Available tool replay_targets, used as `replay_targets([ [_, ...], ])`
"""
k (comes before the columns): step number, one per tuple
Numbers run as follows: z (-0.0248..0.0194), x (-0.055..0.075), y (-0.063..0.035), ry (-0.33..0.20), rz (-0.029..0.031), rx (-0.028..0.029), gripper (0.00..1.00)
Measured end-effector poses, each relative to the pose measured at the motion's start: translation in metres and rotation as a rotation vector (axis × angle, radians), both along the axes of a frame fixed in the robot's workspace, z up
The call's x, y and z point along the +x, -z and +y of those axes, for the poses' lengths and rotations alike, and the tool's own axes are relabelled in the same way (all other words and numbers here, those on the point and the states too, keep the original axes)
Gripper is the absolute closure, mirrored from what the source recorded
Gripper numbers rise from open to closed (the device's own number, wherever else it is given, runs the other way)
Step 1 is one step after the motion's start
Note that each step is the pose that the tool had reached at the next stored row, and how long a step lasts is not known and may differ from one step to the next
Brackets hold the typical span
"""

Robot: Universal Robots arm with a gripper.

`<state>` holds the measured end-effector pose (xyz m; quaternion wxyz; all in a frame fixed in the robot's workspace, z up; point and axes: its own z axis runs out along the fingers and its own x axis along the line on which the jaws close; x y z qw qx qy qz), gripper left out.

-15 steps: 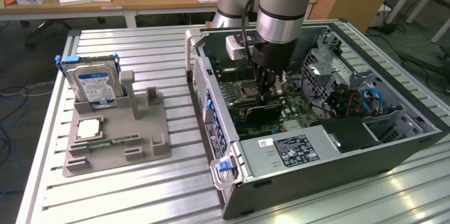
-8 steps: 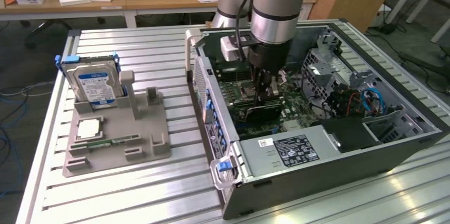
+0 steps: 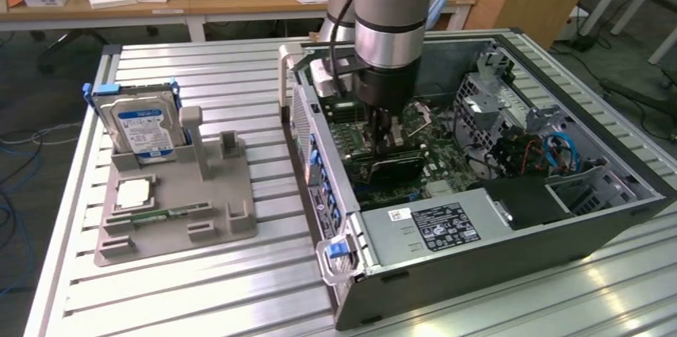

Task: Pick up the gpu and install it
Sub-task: 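Press down on the gpu until it lock into place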

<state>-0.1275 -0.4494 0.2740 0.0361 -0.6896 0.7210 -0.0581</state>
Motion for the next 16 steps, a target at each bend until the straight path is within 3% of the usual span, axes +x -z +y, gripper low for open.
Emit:
replay_targets([
  [2,0.0,-0.006,0.0,0.0,-0.0055,-0.0001,0.9],
  [8,0.0,-0.026,0.0,0.0,-0.0075,-0.0005,0.9],
  [10,0.0,-0.026,-0.0002,0.0,-0.0063,-0.0005,0.9],
  [12,0.0,-0.026,-0.0019,0.0,-0.0005,-0.0008,0.9],
  [13,0.0003,-0.026,-0.0017,0.0,0.0003,-0.0054,0.9],
  [14,0.0005,-0.026,-0.0018,0.0,0.0015,-0.015,0.9],
  [16,0.0005,-0.026,-0.0018,0.0,0.002,-0.0166,0.9],
])
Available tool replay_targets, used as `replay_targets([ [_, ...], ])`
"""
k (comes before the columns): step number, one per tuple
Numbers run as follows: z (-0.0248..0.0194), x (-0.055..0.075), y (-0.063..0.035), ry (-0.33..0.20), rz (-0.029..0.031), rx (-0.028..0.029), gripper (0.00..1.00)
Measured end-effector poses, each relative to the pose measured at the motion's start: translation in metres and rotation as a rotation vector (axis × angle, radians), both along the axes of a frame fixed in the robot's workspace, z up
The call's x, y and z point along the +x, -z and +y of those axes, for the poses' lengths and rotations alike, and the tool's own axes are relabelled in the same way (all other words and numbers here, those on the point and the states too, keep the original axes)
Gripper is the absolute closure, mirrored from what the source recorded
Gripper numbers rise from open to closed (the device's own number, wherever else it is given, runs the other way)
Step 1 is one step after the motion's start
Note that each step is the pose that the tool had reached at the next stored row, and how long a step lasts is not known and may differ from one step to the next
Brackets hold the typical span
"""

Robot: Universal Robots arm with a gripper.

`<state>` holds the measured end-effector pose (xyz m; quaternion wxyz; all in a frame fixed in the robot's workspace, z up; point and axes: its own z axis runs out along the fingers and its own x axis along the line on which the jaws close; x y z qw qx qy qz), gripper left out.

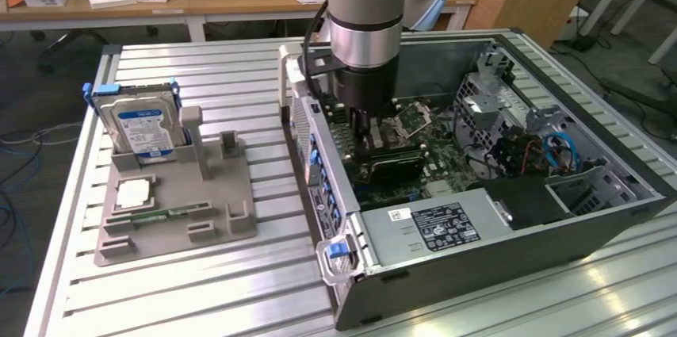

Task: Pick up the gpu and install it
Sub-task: 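Press down on the gpu until it lock into place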

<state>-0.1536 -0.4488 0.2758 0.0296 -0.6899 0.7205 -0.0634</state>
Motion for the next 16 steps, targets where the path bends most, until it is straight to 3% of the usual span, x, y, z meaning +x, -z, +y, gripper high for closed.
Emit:
replay_targets([
  [3,0.0005,0.0,-0.0007,0.0,0.004,-0.0007,0.9],
  [9,0.0009,0.0,-0.0091,0.0,0.0066,-0.001,0.9],
  [11,0.0011,0.0,-0.0104,0.0,0.0118,-0.0008,0.9],
  [13,0.0011,0.0,-0.0105,0.0,0.0267,-0.001,0.9],
  [16,0.0017,0.0,-0.0106,0.0,0.0575,-0.0011,0.9],
])
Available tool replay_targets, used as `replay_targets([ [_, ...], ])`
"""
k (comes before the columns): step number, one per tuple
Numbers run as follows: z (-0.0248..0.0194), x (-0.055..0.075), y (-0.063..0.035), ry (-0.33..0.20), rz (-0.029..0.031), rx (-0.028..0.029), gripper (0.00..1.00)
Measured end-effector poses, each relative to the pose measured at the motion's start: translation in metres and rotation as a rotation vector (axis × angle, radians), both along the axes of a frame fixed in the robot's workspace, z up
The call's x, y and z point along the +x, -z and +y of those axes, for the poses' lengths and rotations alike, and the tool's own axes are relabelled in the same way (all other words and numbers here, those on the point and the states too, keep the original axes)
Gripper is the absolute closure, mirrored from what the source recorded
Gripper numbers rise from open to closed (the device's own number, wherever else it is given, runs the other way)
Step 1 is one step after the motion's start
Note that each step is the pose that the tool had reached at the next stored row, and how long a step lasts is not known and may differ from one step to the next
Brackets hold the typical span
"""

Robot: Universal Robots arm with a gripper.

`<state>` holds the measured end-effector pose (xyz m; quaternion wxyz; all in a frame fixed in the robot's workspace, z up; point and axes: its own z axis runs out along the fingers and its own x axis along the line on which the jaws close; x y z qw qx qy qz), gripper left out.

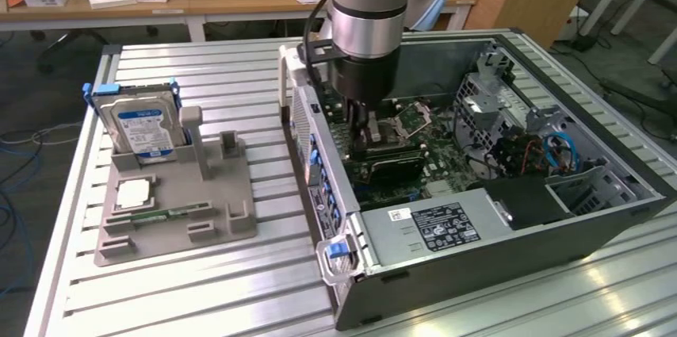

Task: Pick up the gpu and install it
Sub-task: 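Press down on the gpu until it lock into place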

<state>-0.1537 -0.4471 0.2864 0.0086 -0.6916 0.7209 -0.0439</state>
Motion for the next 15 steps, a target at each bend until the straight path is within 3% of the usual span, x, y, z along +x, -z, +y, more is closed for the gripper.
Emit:
replay_targets([
  [2,0.0009,0.0,0.0,0.0,0.0201,-0.0001,0.9],
  [4,0.0027,0.0,0.0,0.0,0.0324,0.0,0.9],
  [10,0.0127,0.0,-0.0001,-0.001,0.0492,-0.0001,0.9],
  [15,0.0157,-0.003,-0.0001,-0.001,0.0525,0.0,0.9],
])
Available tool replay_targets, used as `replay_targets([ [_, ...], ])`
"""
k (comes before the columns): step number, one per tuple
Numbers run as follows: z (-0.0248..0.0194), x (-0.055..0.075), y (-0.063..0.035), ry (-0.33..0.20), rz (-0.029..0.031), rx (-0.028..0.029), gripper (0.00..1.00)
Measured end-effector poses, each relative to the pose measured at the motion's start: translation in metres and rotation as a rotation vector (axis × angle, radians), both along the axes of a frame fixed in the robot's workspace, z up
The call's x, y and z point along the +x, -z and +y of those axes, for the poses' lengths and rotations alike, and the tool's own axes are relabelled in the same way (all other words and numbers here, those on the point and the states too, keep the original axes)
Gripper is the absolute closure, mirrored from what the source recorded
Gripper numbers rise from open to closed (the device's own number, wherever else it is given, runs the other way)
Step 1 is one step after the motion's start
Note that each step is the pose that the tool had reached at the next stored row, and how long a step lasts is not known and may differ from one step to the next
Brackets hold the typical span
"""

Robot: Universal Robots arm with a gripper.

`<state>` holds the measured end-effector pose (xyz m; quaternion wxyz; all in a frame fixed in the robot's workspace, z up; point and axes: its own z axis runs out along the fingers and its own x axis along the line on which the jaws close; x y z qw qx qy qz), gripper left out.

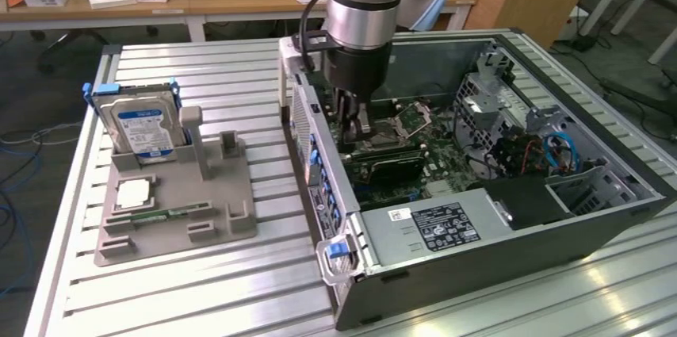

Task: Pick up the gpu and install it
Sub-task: 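Press down on the gpu until it lock into place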

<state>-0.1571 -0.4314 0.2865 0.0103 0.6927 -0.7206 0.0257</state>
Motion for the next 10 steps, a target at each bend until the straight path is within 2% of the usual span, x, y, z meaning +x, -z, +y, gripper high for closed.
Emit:
replay_targets([
  [7,0.0048,-0.011,0.0001,0.0,-0.0001,-0.0021,0.9],
  [10,0.0049,-0.012,0.0002,0.0,-0.0001,-0.0021,0.9],
])
